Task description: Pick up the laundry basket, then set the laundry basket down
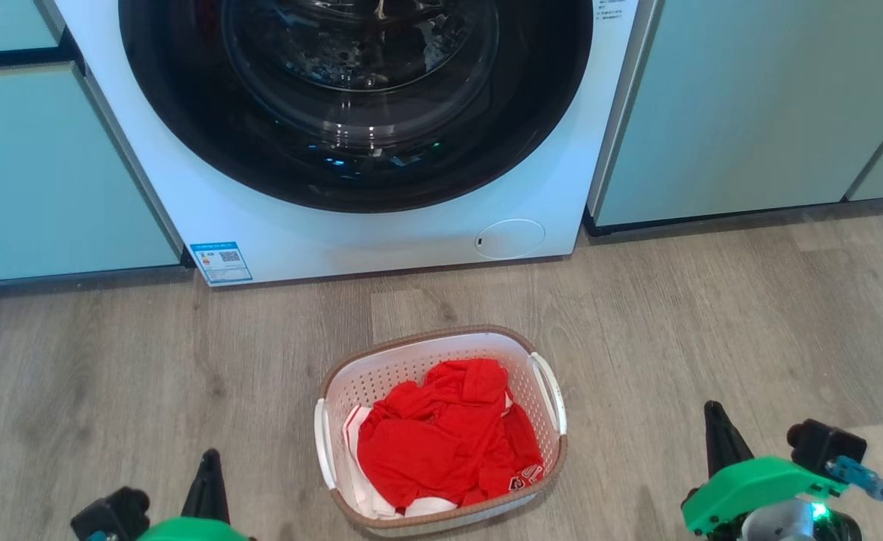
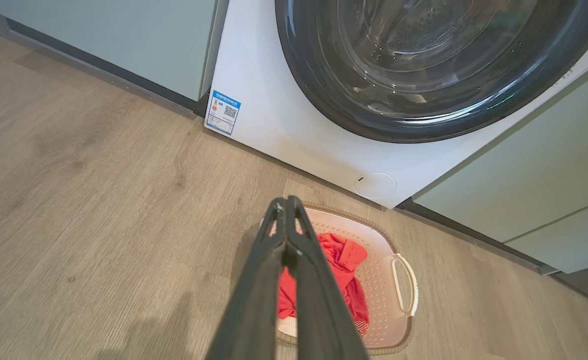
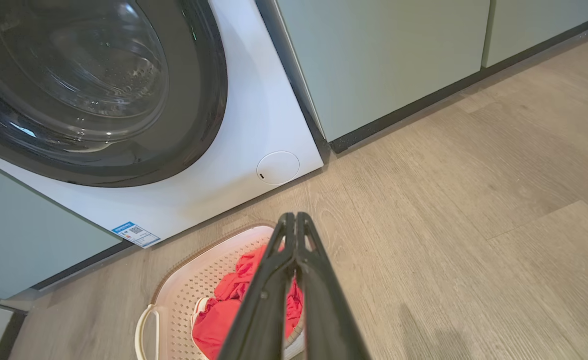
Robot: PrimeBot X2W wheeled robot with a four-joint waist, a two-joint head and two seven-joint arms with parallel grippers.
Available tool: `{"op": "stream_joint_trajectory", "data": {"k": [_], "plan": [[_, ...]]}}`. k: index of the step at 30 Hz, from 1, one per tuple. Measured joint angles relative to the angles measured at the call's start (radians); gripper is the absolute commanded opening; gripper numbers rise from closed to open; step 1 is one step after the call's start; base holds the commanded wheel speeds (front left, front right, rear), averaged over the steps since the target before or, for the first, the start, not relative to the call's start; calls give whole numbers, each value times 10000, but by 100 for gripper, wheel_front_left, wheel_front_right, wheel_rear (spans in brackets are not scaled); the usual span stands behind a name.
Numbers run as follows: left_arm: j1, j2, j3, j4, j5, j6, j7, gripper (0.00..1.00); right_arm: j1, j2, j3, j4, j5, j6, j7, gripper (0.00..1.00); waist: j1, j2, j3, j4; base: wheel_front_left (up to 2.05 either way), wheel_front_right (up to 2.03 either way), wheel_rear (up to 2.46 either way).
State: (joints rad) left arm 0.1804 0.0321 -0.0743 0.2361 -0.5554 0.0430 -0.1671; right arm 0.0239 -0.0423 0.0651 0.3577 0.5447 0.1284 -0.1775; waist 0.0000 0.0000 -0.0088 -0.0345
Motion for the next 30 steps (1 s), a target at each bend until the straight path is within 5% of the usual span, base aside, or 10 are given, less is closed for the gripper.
{"op": "stream_joint_trajectory", "data": {"k": [30], "plan": [[-718, 94, 407, 90, -3421, -531, 782, 0, -235, -21, -485, -240, 3490, -2, 796, 0, 1, 0, 39, 111, 0, 0, 0]]}}
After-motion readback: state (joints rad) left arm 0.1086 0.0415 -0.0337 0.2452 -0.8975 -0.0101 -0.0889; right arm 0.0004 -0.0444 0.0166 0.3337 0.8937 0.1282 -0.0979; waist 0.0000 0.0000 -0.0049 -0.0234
